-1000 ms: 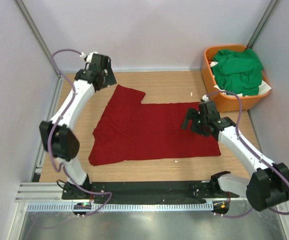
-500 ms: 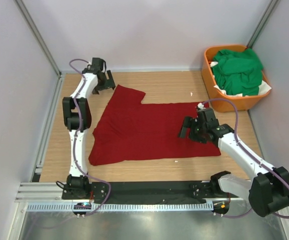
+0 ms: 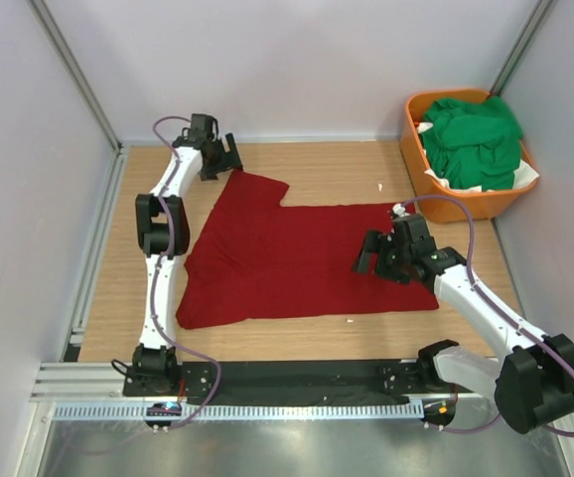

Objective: Fold and stack the t-shirts
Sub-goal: Fold the tshirt

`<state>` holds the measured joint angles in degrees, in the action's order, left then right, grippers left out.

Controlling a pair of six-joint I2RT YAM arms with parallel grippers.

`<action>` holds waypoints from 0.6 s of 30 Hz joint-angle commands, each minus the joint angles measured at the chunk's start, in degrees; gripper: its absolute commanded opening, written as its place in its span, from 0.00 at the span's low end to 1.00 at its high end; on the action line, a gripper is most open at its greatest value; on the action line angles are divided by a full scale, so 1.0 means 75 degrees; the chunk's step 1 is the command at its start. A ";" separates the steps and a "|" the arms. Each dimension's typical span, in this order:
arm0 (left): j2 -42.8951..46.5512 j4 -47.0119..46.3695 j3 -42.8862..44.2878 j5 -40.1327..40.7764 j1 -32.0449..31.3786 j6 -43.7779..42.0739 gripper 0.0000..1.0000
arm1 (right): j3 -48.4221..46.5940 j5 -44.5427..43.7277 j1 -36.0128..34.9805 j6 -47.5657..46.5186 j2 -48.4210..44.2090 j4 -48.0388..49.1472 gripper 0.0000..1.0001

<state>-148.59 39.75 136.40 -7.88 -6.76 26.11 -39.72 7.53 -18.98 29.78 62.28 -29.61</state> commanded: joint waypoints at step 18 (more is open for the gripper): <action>0.0706 -0.0261 -0.0208 -0.0698 -0.0293 0.0012 0.00 | -0.0690 -0.0603 -0.0035 -0.0080 0.0379 0.0151 0.88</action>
<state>-151.15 35.70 136.90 -14.79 -8.73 28.01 -40.36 6.13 -19.03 29.78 63.81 -29.58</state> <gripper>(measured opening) 0.005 0.878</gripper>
